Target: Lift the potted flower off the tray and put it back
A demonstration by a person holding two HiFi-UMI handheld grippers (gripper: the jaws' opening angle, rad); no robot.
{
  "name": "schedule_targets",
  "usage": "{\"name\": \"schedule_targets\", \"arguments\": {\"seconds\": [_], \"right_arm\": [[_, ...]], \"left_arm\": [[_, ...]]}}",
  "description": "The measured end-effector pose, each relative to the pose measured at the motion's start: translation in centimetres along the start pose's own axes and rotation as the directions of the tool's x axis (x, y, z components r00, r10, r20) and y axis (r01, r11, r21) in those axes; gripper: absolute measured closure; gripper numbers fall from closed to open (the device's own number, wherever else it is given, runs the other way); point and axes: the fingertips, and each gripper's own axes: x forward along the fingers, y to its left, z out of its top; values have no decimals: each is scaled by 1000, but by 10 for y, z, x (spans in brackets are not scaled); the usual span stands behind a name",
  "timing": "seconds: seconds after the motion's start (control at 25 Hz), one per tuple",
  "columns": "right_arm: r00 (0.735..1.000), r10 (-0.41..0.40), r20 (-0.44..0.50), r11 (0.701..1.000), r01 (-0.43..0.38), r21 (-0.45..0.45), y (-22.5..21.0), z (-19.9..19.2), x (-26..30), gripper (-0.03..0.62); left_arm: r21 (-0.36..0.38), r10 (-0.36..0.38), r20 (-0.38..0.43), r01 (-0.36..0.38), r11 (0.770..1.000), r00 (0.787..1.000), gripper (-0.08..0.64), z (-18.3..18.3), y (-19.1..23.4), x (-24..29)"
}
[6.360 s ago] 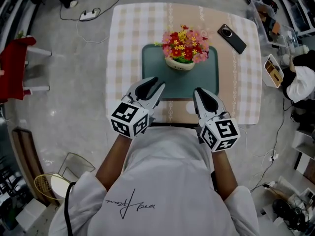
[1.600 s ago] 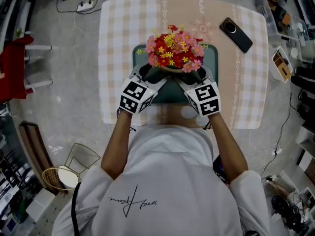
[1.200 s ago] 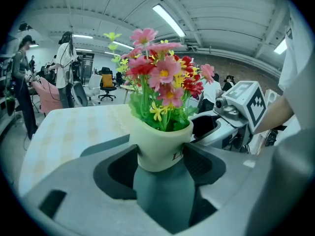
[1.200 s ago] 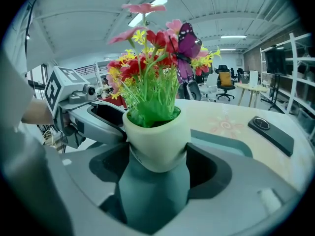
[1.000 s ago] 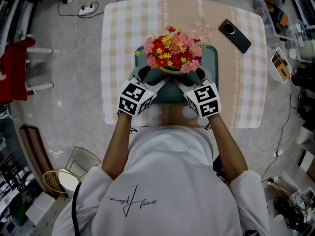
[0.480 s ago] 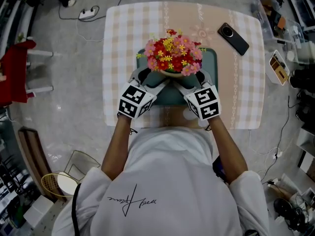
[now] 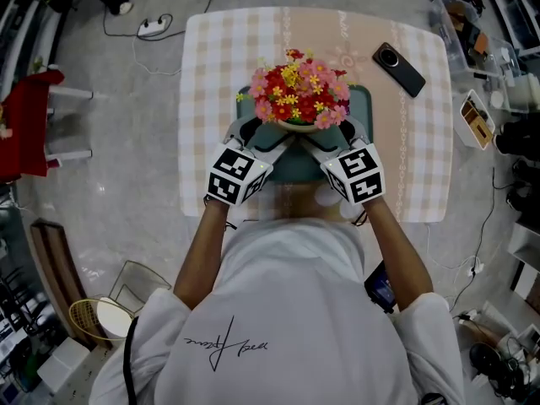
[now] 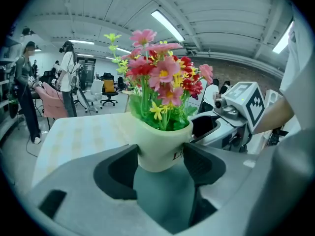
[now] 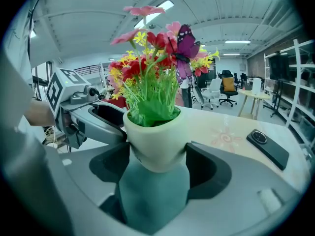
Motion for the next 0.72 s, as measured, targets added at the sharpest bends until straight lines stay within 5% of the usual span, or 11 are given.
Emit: {"name": "schedule_targets", "arguments": {"seconds": [0.72], "right_arm": [[999, 10, 32, 1000, -11, 16, 5, 26, -20, 230]], "left_arm": [[22, 19, 18, -19, 1000, 1000, 273, 29, -9, -18]]}}
